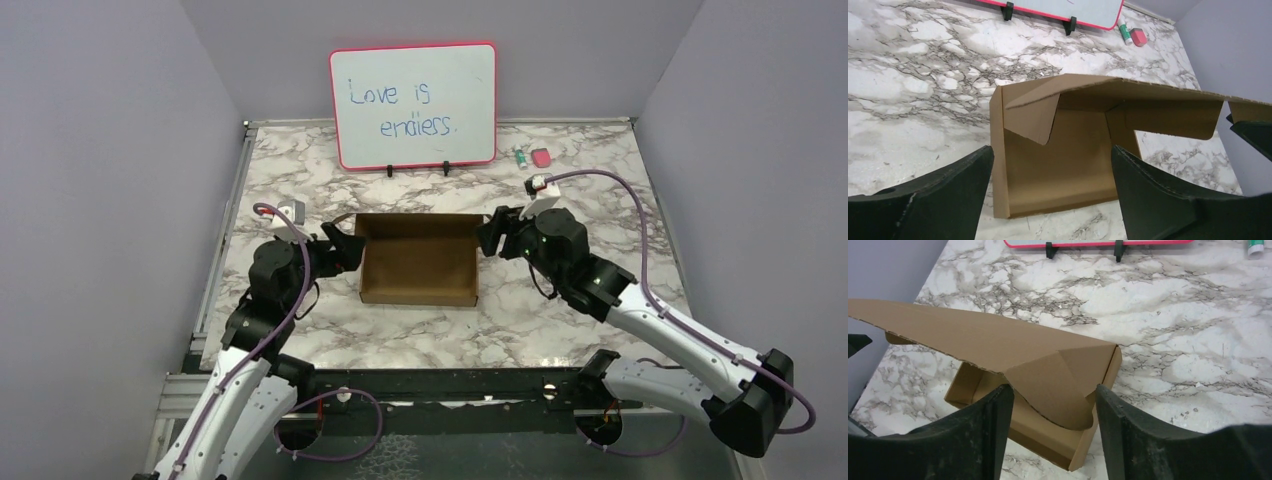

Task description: Fold the paper box

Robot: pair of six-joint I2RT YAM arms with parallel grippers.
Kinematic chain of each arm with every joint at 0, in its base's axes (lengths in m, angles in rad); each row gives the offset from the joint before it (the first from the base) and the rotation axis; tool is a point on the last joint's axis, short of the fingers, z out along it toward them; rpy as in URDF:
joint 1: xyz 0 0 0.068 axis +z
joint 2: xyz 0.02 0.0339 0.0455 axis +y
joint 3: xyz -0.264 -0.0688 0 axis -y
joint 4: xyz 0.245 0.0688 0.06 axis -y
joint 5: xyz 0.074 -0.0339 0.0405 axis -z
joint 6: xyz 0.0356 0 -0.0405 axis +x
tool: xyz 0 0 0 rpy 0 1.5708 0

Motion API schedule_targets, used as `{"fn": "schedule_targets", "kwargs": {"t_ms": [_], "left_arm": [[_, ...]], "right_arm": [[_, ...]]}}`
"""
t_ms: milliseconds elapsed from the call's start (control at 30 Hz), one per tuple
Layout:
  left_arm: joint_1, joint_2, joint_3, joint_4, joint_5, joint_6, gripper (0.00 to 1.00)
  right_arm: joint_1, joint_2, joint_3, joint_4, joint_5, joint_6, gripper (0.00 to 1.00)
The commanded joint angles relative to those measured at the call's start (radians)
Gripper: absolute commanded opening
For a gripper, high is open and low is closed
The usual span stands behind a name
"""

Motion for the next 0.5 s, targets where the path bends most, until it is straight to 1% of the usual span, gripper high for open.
{"fn": "schedule_targets", "kwargs": {"t_ms": [0, 67, 133, 267, 367, 467], "left_arm": [[0.002, -0.071, 0.059, -0.102, 0.002, 0.070, 0.91], [0.002, -0.085, 0.101, -0.132, -0.009, 0.088, 0.93], [0.002, -0.078, 0.157, -0.154, -0.010, 0.120, 0.93], [0.003, 0.009, 0.292, -0.216, -0.041, 0.169, 0.90], [0.002, 0.094, 0.374, -0.226, -0.065, 0.192, 0.87], [0.002, 0.188, 0.443, -0.222, -0.061, 0.219, 0.83]], "right_arm": [[0.007, -0.062, -0.005, -0.054, -0.013, -0.101, 0.69], [0.007, -0.082, 0.022, -0.106, 0.026, -0.119, 0.72], [0.006, -0.101, 0.070, -0.145, 0.047, -0.145, 0.73], [0.007, -0.122, 0.145, -0.163, 0.048, -0.195, 0.75], [0.006, -0.087, 0.208, -0.182, 0.054, -0.219, 0.77], [0.007, -0.002, 0.276, -0.224, 0.072, -0.224, 0.77]]}}
